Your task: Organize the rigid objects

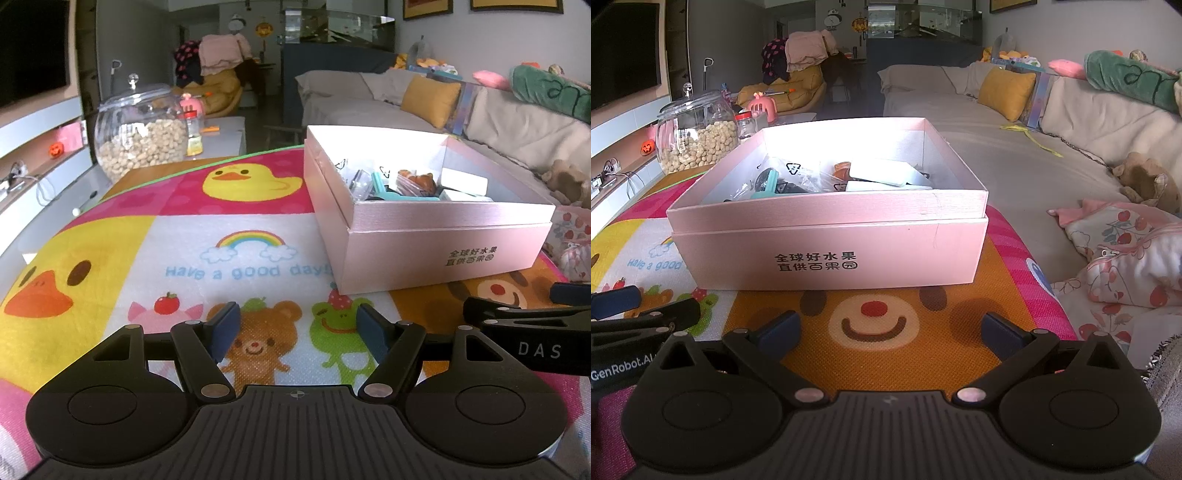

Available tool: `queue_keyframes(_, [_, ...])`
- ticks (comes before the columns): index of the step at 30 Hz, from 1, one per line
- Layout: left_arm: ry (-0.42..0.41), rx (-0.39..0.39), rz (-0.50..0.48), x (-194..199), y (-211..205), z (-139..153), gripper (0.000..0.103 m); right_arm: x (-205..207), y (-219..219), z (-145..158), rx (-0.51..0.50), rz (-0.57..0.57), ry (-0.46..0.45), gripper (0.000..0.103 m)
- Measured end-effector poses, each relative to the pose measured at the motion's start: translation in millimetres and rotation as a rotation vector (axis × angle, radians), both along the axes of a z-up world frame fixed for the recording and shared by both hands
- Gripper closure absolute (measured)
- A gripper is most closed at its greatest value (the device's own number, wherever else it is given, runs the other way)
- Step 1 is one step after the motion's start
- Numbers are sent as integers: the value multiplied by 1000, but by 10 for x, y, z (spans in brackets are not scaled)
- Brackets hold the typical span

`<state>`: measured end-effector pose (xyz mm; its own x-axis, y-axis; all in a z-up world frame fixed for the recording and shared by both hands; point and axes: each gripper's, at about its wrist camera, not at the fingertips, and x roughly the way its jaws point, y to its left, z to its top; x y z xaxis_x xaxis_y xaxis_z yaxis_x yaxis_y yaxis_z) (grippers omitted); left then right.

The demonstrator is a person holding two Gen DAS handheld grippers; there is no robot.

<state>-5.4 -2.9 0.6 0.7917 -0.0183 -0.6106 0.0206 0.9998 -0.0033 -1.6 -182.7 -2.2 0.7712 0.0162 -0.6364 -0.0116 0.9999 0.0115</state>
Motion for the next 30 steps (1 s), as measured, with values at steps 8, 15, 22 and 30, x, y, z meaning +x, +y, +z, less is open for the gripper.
queue_keyframes(8, [0,5,-1,-3,-20,4,27,1,0,0,1,0,0,0])
queue_keyframes(15, [0,3,-2,-7,-23,8,27,1,0,0,0,0,0,0])
queue_keyframes(22, [0,3,-2,-5,-20,6,27,2,0,0,1,0,0,0])
queue_keyframes(30, [0,2,-2,-6,-22,8,27,1,-1,0,1,0,0,0])
